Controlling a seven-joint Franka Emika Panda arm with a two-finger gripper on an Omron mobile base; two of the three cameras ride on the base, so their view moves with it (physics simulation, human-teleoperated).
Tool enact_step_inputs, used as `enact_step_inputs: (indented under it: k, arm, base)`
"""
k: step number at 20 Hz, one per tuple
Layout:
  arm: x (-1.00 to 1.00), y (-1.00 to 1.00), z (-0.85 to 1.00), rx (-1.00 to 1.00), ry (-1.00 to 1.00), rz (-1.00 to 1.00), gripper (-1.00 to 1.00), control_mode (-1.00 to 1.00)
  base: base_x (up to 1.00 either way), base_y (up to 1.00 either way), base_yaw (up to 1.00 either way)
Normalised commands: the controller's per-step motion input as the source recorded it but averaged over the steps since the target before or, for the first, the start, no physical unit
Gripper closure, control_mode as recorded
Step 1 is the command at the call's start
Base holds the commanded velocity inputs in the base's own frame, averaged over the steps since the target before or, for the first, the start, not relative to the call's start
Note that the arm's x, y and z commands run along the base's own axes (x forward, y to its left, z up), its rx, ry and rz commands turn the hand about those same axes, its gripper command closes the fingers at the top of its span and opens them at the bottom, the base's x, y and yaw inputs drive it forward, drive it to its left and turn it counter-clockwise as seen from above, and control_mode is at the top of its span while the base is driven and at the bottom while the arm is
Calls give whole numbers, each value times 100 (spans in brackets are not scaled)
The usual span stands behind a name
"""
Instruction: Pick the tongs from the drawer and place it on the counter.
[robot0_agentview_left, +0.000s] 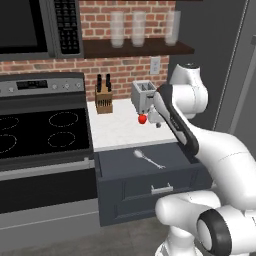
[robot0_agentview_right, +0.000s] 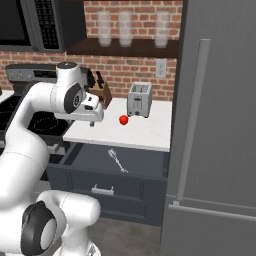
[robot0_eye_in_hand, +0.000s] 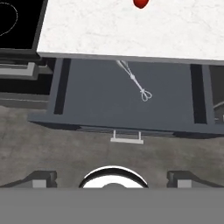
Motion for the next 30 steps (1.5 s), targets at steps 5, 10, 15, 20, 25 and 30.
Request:
enact_step_inputs:
  k: [5,10,15,20,25,30]
  arm:
    - [38,28,-93,0,10,3,-100,-100]
    - [32,2,-99,3,17,4,-100,-100]
    - [40,-8,-64,3,6,0,-100,-100]
    - [60,-1,-52,0,0,0,-100,-100]
    - [53,0,-66,0,0,0,-100,-100]
    - [46,0,-71,0,1,0,-100,-100]
  base:
    - [0,0,0]
    - [0,0,0]
    - [0,0,0]
    - [0,0,0]
    - [0,0,0]
    - [0,0,0]
